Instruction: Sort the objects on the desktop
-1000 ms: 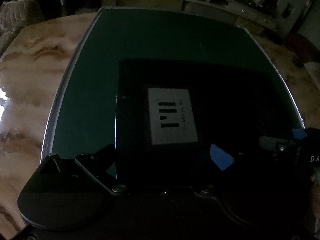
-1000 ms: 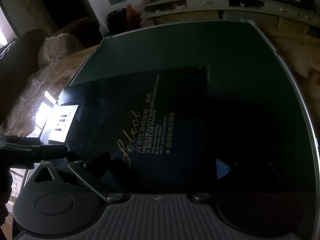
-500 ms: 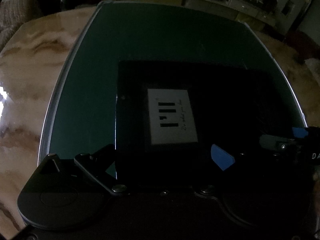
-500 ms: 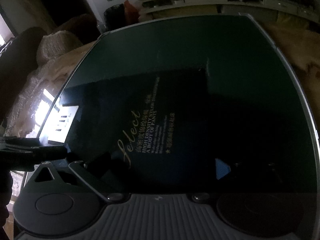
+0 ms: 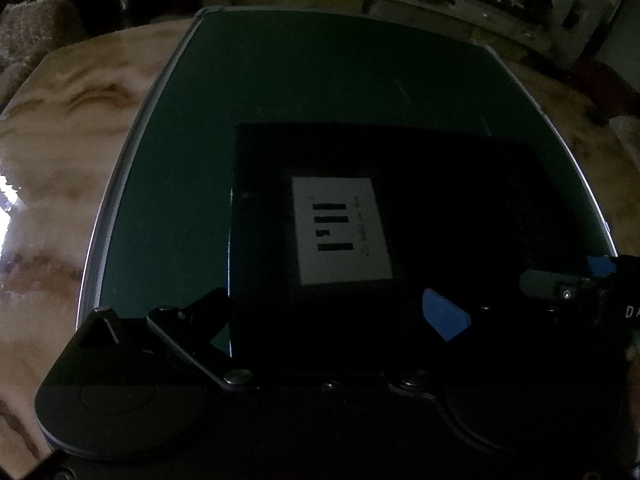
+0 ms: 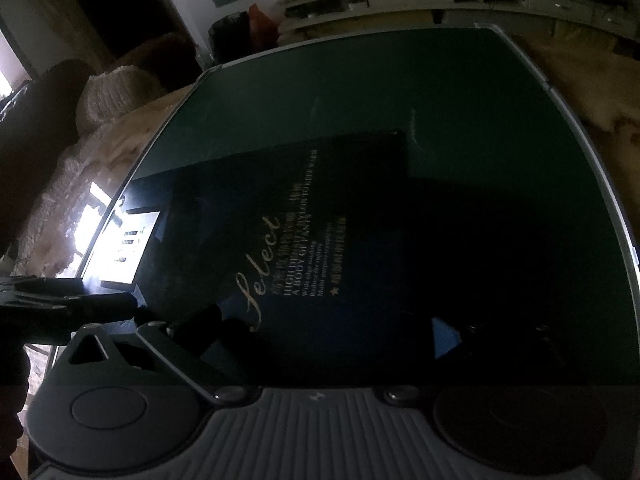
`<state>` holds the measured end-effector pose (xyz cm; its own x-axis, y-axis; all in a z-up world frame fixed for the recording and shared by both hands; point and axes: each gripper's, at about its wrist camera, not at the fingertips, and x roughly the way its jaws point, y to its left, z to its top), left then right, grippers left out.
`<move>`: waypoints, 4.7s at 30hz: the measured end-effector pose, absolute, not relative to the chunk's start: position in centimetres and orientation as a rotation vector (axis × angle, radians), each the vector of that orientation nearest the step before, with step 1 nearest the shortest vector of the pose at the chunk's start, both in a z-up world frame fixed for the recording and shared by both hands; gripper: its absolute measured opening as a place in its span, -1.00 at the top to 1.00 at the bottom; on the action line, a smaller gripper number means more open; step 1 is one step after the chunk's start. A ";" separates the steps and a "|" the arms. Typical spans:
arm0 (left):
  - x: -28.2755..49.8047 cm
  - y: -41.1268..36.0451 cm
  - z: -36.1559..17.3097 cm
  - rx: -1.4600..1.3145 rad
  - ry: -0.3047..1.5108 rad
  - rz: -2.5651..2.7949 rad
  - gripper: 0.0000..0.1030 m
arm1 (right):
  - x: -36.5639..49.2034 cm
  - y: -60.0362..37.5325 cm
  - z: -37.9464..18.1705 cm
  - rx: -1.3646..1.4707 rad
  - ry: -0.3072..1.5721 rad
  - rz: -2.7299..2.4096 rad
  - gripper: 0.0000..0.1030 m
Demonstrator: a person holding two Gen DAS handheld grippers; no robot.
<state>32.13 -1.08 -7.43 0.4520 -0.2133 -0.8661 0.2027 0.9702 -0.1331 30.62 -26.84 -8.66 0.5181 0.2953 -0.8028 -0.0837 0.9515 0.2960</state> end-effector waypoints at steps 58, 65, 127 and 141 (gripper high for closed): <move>21.0 0.5 0.9 0.001 0.969 -0.264 -1.00 | 20.5 -25.1 -0.4 0.194 0.935 0.245 -1.00; 18.7 0.8 1.3 0.009 0.963 -0.259 -1.00 | 18.2 -24.6 -0.2 0.188 0.936 0.253 -1.00; 7.5 4.0 -2.4 -0.019 0.996 -0.280 -1.00 | 7.0 -24.2 -3.8 0.227 0.968 0.316 -1.00; 5.8 4.4 -1.9 -0.018 0.957 -0.290 -1.00 | 5.1 -25.0 -3.9 0.272 0.936 0.343 -1.00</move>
<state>5.84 4.41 -1.91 0.5405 -0.2518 -0.8028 0.2364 0.9612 -0.1424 5.10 -25.03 -3.91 0.5458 0.4019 -0.7353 -0.1689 0.9122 0.3732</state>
